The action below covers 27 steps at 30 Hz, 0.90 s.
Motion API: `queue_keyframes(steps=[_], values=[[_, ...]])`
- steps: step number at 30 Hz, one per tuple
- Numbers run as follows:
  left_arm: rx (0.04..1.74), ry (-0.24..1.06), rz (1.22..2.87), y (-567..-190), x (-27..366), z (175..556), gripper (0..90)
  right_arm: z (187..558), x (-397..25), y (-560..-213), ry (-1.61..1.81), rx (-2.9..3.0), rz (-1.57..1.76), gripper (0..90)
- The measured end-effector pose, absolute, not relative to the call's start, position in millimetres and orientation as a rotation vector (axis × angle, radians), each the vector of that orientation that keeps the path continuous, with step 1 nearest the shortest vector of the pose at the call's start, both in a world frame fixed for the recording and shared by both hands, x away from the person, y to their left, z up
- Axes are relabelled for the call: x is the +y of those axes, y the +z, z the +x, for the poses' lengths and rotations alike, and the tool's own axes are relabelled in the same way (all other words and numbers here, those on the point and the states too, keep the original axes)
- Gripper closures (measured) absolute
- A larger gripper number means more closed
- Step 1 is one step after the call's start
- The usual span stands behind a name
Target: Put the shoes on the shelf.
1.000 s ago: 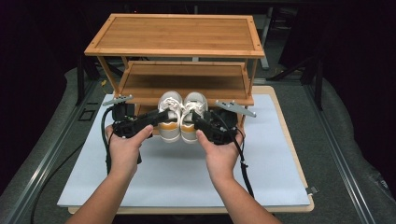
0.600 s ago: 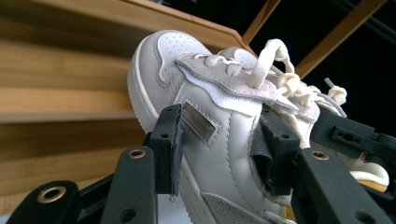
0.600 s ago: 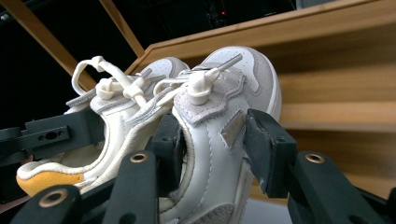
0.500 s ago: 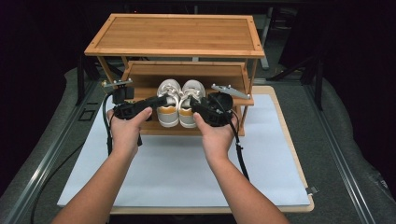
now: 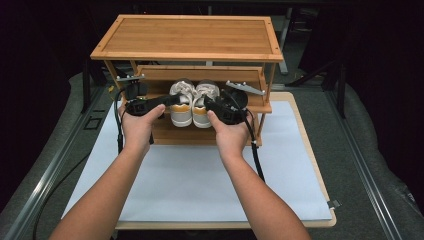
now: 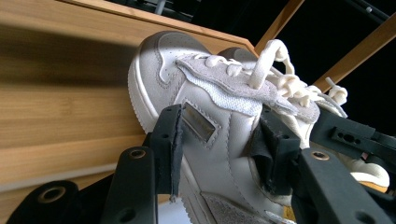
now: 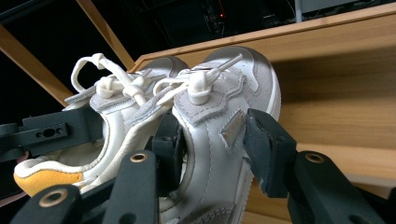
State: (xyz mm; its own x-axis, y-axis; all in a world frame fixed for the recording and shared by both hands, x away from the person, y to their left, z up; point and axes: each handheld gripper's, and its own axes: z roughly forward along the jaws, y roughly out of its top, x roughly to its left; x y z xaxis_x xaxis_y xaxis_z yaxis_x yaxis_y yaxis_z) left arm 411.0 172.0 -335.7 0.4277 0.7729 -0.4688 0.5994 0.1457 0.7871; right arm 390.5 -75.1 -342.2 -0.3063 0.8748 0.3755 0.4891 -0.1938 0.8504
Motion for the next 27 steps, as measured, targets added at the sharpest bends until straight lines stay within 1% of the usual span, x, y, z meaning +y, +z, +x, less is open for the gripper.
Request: queue_keyframes(steps=[10,19,27], values=[[1.247,0.189,1.542,-341.8,172.6,428.8,56.5,405.3,-74.9,-347.9,1.494,1.709,1.569,57.7],[1.26,0.167,1.57,-348.9,172.1,445.2,56.5,420.0,-75.4,-352.1,1.443,1.751,1.573,57.7],[1.27,0.135,1.556,-352.5,172.1,452.7,56.3,426.7,-76.3,-355.7,1.449,1.739,1.585,57.7]])
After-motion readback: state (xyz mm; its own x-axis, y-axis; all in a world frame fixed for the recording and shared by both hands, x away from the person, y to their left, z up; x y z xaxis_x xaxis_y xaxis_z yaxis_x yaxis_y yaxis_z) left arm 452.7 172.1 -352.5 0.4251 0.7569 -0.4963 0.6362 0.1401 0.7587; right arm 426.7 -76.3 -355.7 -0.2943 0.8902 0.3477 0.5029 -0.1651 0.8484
